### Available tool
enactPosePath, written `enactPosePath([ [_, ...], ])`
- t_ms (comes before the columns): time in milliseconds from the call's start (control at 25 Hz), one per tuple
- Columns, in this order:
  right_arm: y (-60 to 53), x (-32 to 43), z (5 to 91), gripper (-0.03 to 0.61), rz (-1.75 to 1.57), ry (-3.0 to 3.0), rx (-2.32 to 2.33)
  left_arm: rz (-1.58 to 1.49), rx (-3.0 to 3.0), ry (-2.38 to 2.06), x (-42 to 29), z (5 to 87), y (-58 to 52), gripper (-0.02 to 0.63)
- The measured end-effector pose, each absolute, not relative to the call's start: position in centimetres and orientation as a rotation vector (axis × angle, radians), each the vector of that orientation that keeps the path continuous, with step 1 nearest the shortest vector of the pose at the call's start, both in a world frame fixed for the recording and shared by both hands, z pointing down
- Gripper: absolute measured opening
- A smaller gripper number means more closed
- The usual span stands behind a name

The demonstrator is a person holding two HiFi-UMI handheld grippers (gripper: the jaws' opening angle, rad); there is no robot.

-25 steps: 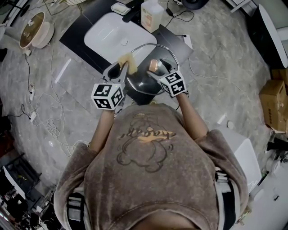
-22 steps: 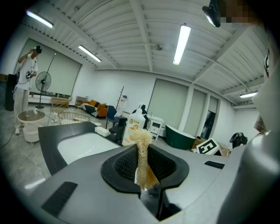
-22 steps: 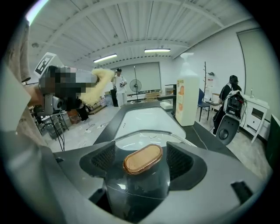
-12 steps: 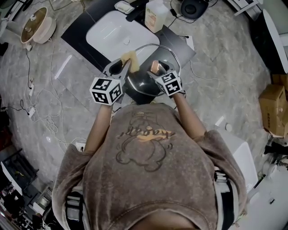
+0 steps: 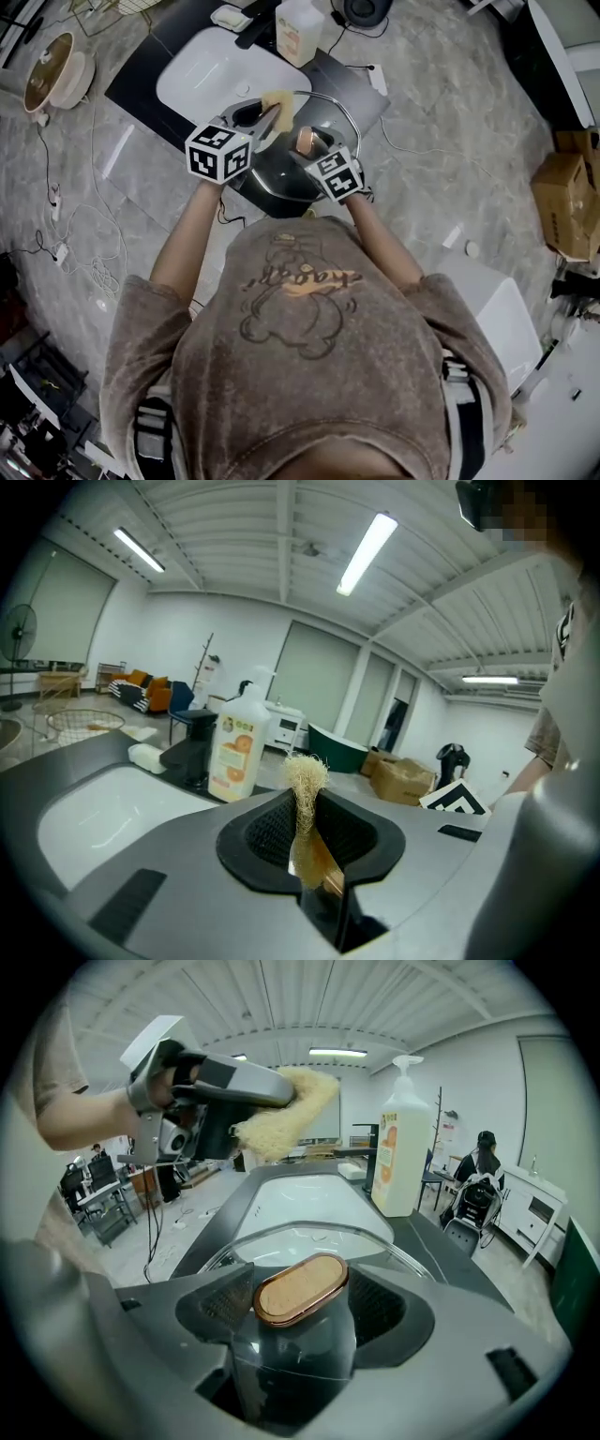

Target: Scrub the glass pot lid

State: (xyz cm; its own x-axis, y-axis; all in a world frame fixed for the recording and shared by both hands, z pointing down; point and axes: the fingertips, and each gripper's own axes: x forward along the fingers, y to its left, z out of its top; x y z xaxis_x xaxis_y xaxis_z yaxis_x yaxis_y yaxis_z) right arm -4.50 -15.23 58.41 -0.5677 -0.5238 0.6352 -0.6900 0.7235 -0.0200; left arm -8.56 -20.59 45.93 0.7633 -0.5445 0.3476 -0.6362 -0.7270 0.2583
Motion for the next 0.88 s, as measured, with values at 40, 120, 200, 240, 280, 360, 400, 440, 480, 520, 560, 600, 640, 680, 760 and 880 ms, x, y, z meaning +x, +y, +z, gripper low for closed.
enactPosePath([
  [40,-15.2,-4.5,58.4,0.299,0.354,-2.310,0.917,0.374,2.615,-0.856,-7.8,46.1,-21.3,0.066],
  [120,-15.2,-4.5,58.5,0.299,0.355,-2.307,0.922,0.422,2.646,-0.773,-6.2,46.7,-22.7,0.066],
  [200,-15.3,-4.5,58.5,0.299,0.353,-2.305,0.931,0.470,2.660,-0.708,-4.6,47.8,-24.2,0.066],
  [240,-15.4,-4.5,58.5,0.299,0.352,-2.305,0.934,0.495,2.666,-0.676,-3.7,48.4,-24.8,0.066],
  [280,-15.4,-4.5,58.5,0.301,0.351,-2.304,0.935,0.521,2.672,-0.639,-2.9,49.1,-25.3,0.066],
  [360,-15.4,-4.6,58.5,0.301,0.352,-2.301,0.932,0.577,2.689,-0.547,-1.2,50.5,-25.6,0.066],
  [400,-15.4,-4.6,58.5,0.301,0.352,-2.300,0.930,0.609,2.697,-0.493,-0.3,51.3,-25.5,0.066],
  [440,-15.4,-4.6,58.5,0.301,0.353,-2.299,0.929,0.644,2.705,-0.435,0.5,52.1,-25.5,0.066],
  [480,-15.4,-4.6,58.5,0.301,0.353,-2.298,0.928,0.684,2.710,-0.376,1.2,52.8,-25.4,0.066],
  [520,-15.5,-4.6,58.4,0.302,0.352,-2.299,0.929,0.722,2.713,-0.317,1.8,53.6,-25.2,0.066],
  [560,-15.5,-4.5,58.4,0.302,0.347,-2.299,0.929,0.757,2.714,-0.261,2.4,54.2,-25.1,0.066],
  [600,-15.6,-4.5,58.3,0.302,0.341,-2.299,0.931,0.786,2.712,-0.207,2.9,54.7,-24.9,0.066],
  [640,-15.6,-4.5,58.3,0.302,0.335,-2.298,0.933,0.810,2.709,-0.152,3.5,55.1,-24.7,0.066],
  [680,-15.6,-4.4,58.3,0.302,0.332,-2.298,0.935,0.831,2.700,-0.097,4.1,55.5,-24.4,0.066],
  [760,-15.7,-4.4,58.3,0.302,0.328,-2.300,0.938,0.869,2.670,0.016,5.1,56.3,-23.7,0.066],
  [880,-15.7,-4.3,58.4,0.304,0.332,-2.304,0.942,0.913,2.607,0.165,6.3,57.1,-22.8,0.066],
])
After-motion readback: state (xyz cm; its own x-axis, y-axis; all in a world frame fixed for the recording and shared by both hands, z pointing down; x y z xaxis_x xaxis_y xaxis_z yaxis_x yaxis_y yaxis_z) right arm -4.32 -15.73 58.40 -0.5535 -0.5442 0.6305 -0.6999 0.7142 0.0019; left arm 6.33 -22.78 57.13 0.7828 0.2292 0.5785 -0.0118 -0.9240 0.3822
